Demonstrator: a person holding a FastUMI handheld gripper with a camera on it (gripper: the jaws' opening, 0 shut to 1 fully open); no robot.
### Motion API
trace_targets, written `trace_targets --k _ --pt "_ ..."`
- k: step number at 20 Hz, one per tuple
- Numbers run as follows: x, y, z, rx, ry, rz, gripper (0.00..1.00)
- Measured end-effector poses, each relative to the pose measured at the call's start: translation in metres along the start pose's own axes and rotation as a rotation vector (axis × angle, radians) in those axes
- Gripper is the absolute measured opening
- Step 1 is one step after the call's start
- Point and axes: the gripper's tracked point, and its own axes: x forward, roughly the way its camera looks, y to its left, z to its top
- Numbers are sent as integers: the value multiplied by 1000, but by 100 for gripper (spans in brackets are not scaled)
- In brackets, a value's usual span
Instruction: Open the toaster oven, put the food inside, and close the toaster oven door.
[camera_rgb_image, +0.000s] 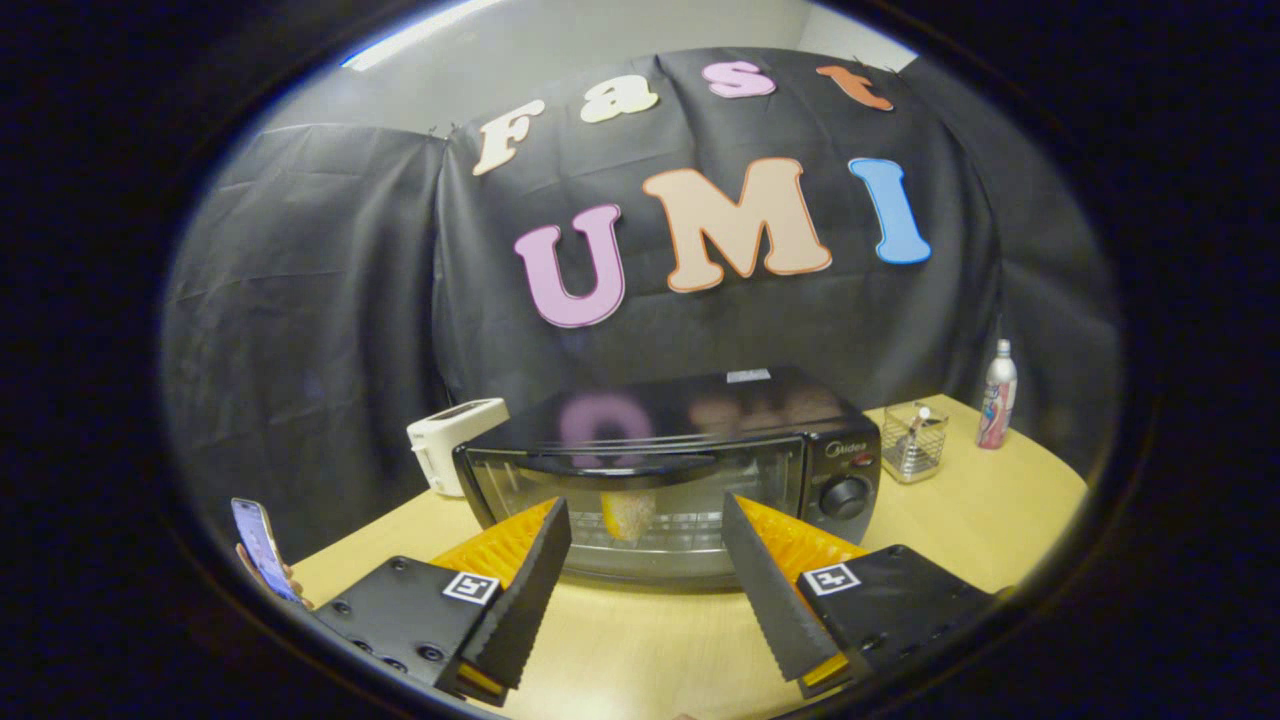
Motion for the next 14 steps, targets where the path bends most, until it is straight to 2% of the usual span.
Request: trace_targets --k 6,10,14 --pt "-35 -9 47 -58 -67 -7 94" --pt "-49 -26 81 -85 -108 -43 95" --pt "-59 -33 97 -105 -113 -56 97"
